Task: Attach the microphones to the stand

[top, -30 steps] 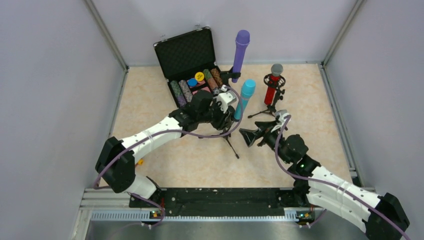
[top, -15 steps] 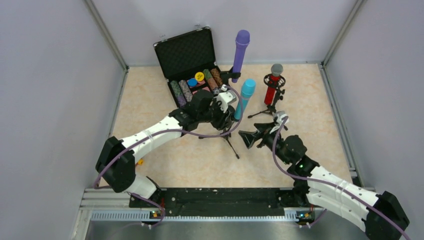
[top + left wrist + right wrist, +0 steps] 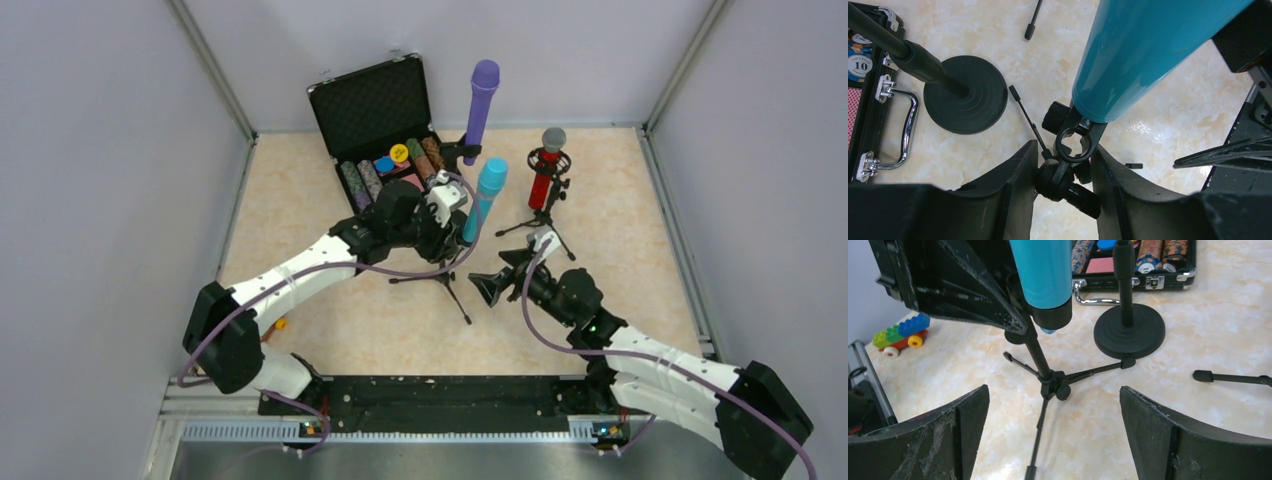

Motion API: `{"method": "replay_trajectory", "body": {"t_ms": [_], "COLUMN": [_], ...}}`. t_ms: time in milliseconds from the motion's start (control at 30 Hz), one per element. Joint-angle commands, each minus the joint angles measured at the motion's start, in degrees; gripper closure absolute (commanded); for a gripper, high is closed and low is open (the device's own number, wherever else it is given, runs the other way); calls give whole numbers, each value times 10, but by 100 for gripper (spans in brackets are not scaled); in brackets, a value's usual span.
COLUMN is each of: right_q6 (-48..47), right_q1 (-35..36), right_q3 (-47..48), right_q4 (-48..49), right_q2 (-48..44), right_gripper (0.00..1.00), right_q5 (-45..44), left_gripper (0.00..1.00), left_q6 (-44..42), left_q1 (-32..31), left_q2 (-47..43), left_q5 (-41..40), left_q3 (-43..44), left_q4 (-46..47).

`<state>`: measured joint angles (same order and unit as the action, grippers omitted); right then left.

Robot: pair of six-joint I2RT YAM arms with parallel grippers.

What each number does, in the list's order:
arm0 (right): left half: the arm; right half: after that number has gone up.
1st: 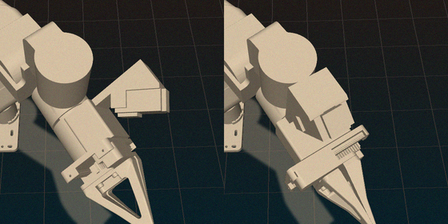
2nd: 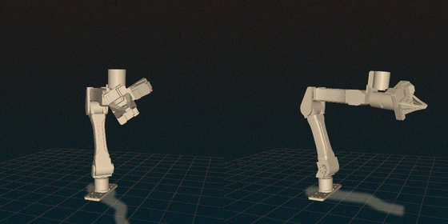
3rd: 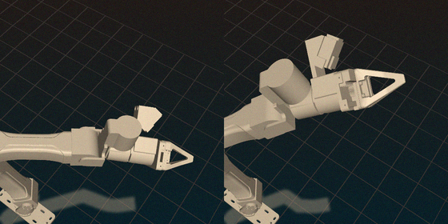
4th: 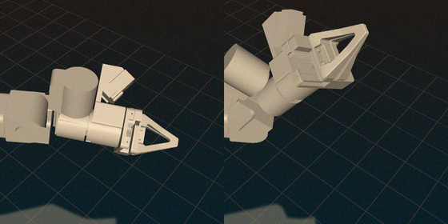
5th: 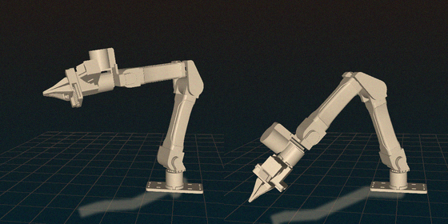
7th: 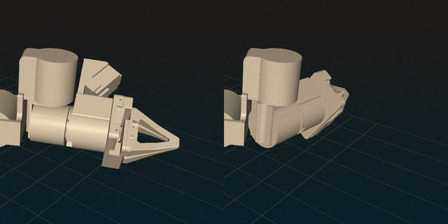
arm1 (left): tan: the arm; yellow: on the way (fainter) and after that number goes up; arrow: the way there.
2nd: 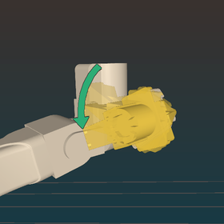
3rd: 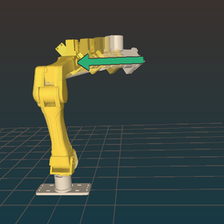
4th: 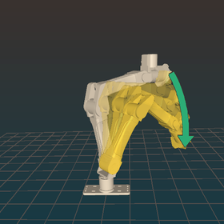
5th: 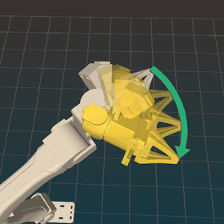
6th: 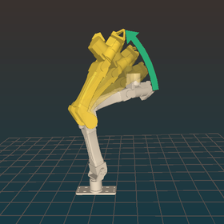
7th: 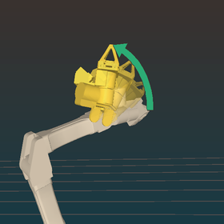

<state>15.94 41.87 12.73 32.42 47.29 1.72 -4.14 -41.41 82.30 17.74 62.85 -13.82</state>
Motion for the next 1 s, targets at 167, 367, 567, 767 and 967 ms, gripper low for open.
{"method": "replay_trajectory", "body": {"t_ms": [167,367,567,767,967], "right_q6": [-59,-71,-75,-75,-73], "right_q1": [7,19,31,42,52], "right_q3": [2,8,12,14,17], "right_q4": [133,169,201,233,269], "right_q2": [84,126,154,181,213], "right_gripper": [9,11,13,14,16], "right_q5": [106,106,113,115,113], "left_gripper": [100,100,100,100,100], "left_q6": [15,19,25,28,34], "left_q1": [0,0,-1,0,0], "left_q2": [-58,-70,-80,-91,-95], "left_q5": [31,39,48,57,72], "left_q3": [24,21,19,11,8], "left_q4": [32,36,43,56,63]}}
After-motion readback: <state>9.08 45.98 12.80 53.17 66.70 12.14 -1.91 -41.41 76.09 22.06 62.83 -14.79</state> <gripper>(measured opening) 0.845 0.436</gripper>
